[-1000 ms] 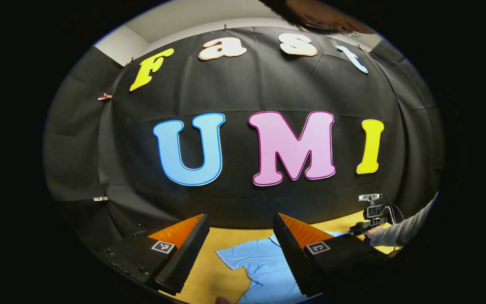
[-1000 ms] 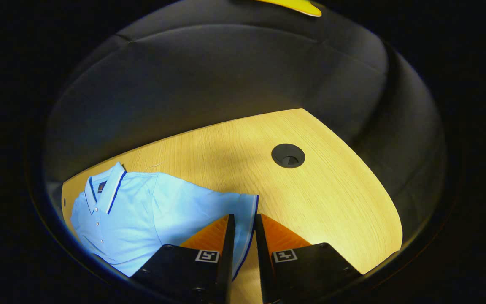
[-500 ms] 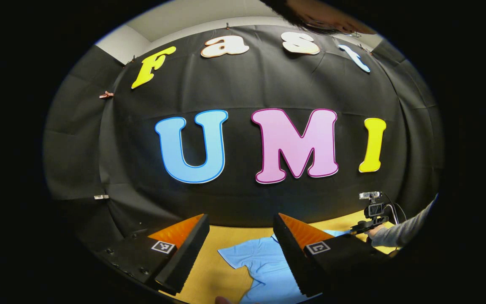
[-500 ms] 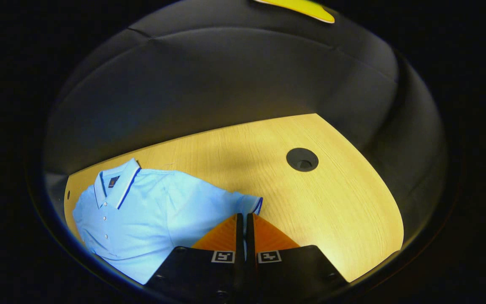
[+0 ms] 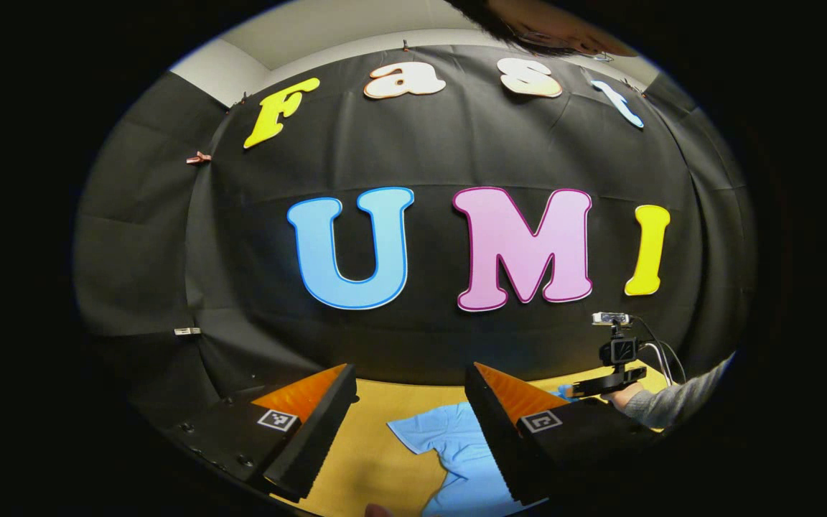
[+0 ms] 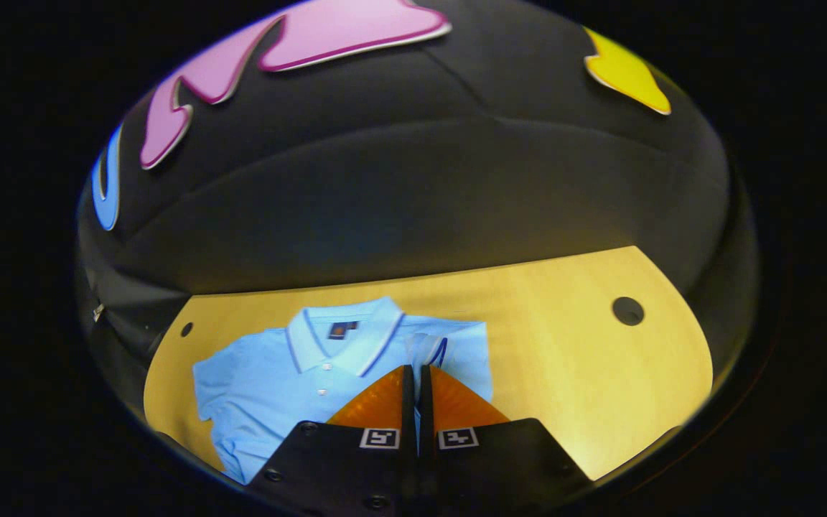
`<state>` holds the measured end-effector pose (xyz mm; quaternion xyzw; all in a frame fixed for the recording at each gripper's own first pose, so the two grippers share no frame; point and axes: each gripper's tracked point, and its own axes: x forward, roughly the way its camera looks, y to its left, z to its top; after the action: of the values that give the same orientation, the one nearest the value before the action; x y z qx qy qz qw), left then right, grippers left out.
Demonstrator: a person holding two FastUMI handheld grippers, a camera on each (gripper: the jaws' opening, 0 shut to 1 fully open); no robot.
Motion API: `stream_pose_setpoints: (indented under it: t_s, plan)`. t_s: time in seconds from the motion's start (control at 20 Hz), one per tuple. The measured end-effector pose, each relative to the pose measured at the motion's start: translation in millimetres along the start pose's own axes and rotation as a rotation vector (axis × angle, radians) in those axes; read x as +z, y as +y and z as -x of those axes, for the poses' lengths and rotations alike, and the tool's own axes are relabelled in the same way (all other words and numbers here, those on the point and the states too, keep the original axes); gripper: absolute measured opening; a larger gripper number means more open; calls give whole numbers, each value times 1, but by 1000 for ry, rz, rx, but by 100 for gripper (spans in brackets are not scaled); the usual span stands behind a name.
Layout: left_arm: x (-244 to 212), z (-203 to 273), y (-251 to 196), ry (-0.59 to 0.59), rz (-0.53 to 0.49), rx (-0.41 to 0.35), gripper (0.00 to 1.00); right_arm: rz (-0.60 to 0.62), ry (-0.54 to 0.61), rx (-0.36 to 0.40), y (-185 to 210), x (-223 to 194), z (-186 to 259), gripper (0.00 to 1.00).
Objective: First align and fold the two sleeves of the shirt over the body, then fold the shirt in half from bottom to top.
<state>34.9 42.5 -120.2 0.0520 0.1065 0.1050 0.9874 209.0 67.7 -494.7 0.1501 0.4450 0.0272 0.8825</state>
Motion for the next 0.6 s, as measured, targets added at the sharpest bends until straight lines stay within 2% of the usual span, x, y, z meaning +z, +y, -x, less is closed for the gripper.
stream_pose_setpoints:
  t_s: [0.15, 0.3, 0.5, 0.55, 0.6]
  plan:
    - [0, 6, 17, 5, 1, 29, 97, 46, 46, 79, 57, -26, -7, 5]
    - [-4, 14, 35, 11, 4, 59, 97, 117, 91, 123, 93, -50, -12, 5]
    - [-5, 20, 50, 16, 13, 86, 97, 209, 152, 120, 108, -84, -24, 5]
    - [-3, 20, 52, 11, 13, 89, 97, 227, 158, 114, 108, -89, -26, 11]
    - [-3, 21, 54, 7, 12, 93, 97, 239, 155, 104, 106, -90, -28, 5]
